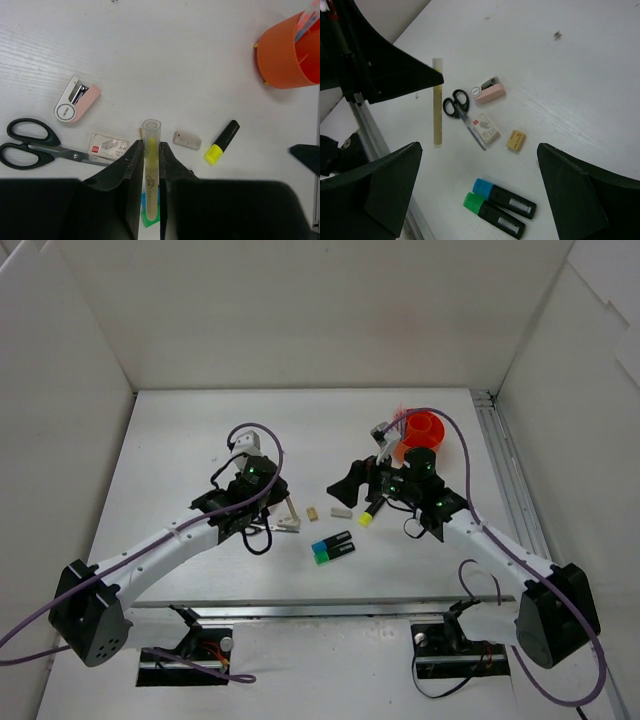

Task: Sort the stationery into containers
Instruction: Place the pen in the storage box.

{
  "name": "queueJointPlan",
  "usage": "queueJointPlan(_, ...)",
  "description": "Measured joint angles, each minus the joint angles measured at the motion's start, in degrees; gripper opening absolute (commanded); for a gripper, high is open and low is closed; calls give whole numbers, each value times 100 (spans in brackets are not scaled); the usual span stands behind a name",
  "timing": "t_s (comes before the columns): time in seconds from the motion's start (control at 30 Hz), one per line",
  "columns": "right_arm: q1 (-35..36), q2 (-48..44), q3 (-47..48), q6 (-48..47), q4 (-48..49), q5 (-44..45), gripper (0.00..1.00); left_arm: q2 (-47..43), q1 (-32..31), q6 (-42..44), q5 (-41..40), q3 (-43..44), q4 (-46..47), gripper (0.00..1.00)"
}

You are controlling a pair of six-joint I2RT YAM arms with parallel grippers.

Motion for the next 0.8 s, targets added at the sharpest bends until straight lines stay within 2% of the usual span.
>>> queueJointPlan(0.2,490,1062,155,378,219,-481,95,0,-28,-35,-13,0,343,0)
queueJointPlan(0.43,975,1648,566,385,411,-481,89,0,-33,-74,59,-4,640,0)
queueJointPlan(0.5,1071,1821,750,365,476,-470,84,0,-33,-92,122,-4,682,0)
queueJointPlan(0.63,1139,2146,1056,367,706,-461,64,0,-33,-118,289,-39,772,0)
queueJointPlan(0.7,1141,2280,1139,369,767,-472,58,-7,-31,-142,326,-79,839,0)
queueJointPlan(0.73,1145,2332,1169,367,769,-476,49,-13,-28,-153,343,-107,861,0)
queueJointPlan(0.8,1145,2441,1228,369,772,-496,39,-17,-24,-170,391,-138,885,0)
